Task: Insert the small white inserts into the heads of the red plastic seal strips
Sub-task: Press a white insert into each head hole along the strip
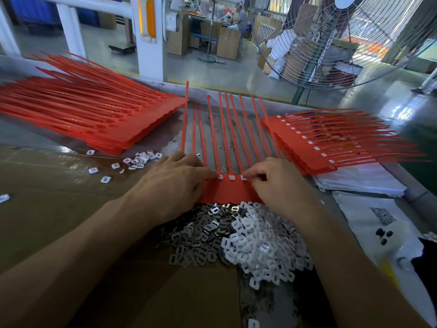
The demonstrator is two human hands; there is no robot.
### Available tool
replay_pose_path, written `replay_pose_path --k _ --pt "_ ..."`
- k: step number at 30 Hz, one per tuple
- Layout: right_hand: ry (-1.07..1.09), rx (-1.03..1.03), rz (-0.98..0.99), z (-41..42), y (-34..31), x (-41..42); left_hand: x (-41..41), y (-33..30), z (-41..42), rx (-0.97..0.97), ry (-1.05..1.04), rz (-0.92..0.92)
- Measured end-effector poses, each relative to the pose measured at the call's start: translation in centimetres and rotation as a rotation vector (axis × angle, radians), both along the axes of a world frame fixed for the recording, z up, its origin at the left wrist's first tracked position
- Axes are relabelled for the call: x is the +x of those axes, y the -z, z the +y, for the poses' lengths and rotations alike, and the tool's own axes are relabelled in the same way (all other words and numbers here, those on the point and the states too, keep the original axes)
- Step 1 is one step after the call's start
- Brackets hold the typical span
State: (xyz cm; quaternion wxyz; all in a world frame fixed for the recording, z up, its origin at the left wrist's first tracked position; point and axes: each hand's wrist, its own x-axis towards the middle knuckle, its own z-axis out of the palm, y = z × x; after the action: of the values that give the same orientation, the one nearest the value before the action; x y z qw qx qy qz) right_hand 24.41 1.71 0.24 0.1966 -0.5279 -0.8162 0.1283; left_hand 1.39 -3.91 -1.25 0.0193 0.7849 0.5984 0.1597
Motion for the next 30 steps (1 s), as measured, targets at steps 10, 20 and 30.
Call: replay_pose_path --k 10,20,30 --pt "-0.035 0.07 -0.22 -0.7 -0.6 -1.0 0.0 0.0 0.1 -0.015 -0.006 0.021" --pt "-0.041 -0.058 -0.03 -0.1 -0.3 0.4 -0.1 0.1 0.0 -0.011 -0.004 0.02" --pt "-0.311 -0.267 0.041 -0.2 -1.2 1.8 -0.1 0.3 0.2 -0.009 -0.004 0.021"
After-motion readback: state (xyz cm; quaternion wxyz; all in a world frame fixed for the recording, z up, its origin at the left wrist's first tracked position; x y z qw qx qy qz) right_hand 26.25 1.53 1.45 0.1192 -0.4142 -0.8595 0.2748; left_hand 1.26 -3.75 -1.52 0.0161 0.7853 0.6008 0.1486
